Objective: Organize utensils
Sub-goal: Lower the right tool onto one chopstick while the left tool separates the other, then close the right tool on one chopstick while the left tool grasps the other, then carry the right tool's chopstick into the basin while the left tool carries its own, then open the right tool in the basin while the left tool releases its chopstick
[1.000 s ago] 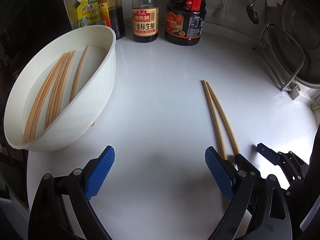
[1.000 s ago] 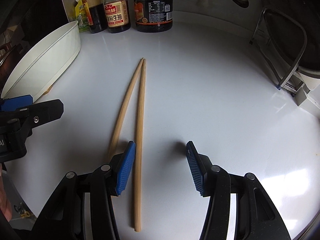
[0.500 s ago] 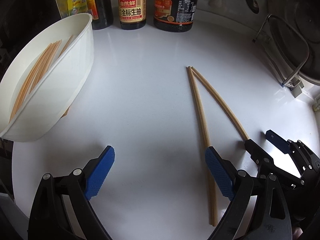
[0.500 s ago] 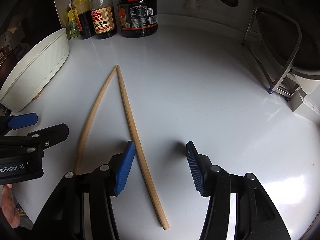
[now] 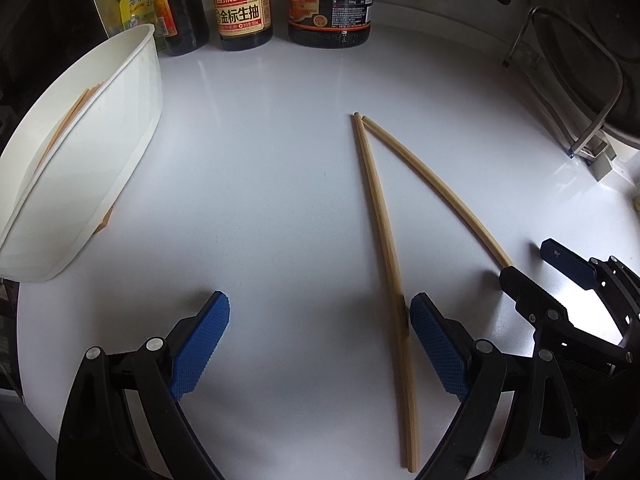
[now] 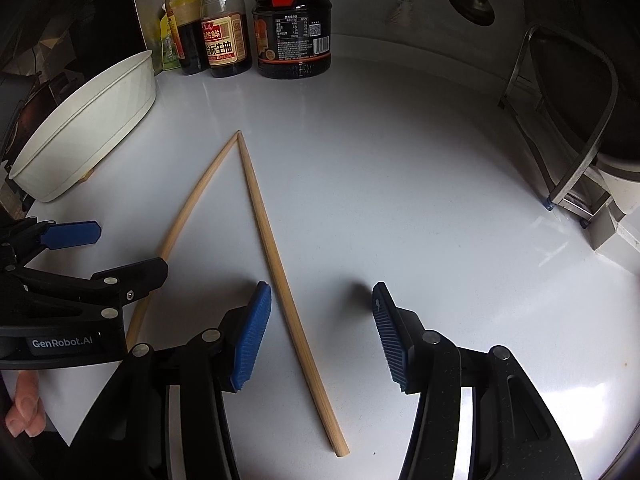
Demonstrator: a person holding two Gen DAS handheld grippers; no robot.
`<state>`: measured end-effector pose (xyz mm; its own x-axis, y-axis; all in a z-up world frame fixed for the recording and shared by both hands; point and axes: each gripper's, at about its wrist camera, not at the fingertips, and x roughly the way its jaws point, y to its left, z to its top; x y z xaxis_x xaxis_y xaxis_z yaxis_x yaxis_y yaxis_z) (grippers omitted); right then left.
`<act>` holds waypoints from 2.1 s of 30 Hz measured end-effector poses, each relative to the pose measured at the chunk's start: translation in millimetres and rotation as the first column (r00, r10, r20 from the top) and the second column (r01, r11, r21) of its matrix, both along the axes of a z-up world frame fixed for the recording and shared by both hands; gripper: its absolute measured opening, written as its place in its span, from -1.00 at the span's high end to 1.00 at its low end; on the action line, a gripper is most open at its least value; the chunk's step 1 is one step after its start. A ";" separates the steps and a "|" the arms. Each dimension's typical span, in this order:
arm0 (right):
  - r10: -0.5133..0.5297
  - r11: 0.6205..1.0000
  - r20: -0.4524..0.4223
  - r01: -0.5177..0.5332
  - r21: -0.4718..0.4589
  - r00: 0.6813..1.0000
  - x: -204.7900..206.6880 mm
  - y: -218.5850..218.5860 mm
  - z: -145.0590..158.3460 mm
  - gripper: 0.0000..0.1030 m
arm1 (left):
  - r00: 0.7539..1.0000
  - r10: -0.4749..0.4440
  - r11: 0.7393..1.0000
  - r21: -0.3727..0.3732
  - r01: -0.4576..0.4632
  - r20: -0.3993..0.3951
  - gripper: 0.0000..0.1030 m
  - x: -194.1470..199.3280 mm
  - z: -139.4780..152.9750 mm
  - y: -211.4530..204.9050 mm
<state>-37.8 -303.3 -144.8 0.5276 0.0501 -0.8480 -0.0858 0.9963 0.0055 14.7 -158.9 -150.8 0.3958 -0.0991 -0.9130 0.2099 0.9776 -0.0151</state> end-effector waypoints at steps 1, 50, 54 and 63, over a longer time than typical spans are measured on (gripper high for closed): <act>0.005 1.000 0.002 -0.005 -0.001 1.000 0.5 0.7 -0.3 0.02 | 1.000 -0.005 1.000 0.007 0.005 0.003 -0.74 -0.6 -0.4 -1.4; 0.109 0.962 0.170 -0.147 0.230 0.979 124.4 208.9 127.5 0.88 | 0.985 0.125 0.989 -0.088 -0.115 0.120 0.86 84.0 122.3 231.8; 0.118 0.961 0.114 -0.142 0.237 0.986 152.8 245.8 111.7 0.88 | 0.983 0.161 0.985 -0.068 -0.156 0.083 0.86 104.1 102.3 265.2; 0.128 0.969 0.019 -0.129 0.209 0.992 181.0 287.0 85.3 0.88 | 0.985 0.173 0.983 -0.062 -0.172 0.022 0.86 130.1 73.0 287.4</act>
<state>143.2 -16.3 -59.4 0.5098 0.2938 -0.8085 -0.2136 0.9537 0.2119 144.8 128.5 -77.8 0.4366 -0.0813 -0.8960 0.0392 0.9967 -0.0713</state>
